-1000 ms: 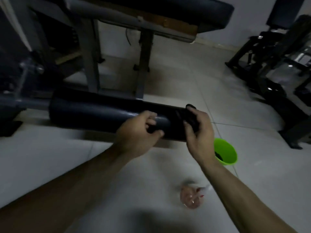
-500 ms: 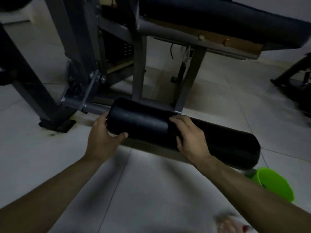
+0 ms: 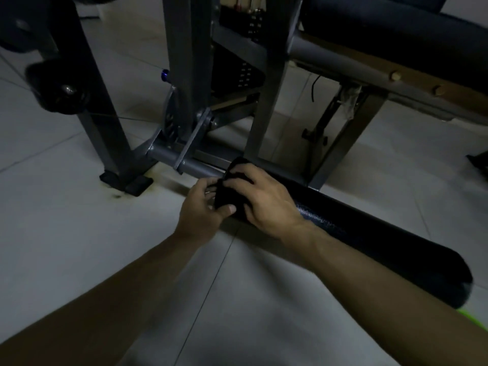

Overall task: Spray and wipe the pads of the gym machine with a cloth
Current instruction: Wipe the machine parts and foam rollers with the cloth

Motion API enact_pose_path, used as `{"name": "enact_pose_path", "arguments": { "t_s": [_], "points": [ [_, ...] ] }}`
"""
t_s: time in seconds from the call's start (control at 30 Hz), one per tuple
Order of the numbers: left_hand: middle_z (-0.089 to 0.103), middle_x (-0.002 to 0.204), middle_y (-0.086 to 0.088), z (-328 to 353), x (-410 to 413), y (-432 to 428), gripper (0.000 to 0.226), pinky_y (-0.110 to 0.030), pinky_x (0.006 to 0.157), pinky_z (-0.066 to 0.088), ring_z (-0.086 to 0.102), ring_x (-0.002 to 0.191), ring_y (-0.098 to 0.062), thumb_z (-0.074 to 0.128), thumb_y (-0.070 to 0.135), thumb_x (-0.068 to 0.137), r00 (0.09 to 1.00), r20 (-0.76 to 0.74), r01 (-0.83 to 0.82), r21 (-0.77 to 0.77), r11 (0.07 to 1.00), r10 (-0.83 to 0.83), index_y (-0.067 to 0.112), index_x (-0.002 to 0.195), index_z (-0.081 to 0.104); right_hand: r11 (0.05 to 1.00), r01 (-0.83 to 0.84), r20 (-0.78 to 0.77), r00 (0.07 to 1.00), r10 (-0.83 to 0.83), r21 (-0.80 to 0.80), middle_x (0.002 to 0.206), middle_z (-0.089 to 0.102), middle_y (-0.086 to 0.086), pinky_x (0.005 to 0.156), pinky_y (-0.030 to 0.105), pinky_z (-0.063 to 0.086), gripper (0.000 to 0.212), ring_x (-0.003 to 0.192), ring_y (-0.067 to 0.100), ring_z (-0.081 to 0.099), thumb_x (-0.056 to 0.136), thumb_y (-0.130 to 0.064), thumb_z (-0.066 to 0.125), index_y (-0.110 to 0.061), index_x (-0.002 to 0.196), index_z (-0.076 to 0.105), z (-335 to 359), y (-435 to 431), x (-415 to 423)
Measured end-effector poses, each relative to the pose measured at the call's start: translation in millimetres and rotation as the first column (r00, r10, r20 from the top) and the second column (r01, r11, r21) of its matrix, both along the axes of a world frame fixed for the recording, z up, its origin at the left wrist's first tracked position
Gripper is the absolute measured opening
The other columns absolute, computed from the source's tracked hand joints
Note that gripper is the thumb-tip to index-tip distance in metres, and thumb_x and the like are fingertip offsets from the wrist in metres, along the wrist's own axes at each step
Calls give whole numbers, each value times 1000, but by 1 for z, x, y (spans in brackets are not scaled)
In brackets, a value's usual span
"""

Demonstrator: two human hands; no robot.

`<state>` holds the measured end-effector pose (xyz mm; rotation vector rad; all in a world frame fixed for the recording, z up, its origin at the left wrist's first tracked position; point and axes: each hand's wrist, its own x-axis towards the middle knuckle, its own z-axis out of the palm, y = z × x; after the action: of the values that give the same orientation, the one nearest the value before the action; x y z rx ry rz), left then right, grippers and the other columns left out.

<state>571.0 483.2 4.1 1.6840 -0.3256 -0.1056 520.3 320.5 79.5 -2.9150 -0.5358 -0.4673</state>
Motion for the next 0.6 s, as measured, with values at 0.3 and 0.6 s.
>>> {"name": "enact_pose_path", "arguments": {
  "t_s": [0.3, 0.6],
  "points": [
    [64, 116, 6, 6, 7, -1, 60, 1, 76, 43, 59, 105, 5, 85, 6, 78, 999, 45, -13, 46, 999, 11, 24, 128, 58, 967, 207, 123, 966, -226, 149, 137, 57, 12, 100, 45, 52, 59, 128, 30, 59, 75, 3, 44, -10, 127, 70, -13, -80, -89],
    [68, 114, 4, 16, 3, -3, 52, -41, 92, 59, 66, 105, -6, 79, 1, 81, 997, 66, 34, 18, 999, -35, 20, 124, 59, 996, 66, 67, 995, -69, 52, 129, 56, 9, 77, 39, 56, 38, 112, 29, 59, 88, -22, 59, -18, 125, 68, -9, 22, 20]
  ]
}}
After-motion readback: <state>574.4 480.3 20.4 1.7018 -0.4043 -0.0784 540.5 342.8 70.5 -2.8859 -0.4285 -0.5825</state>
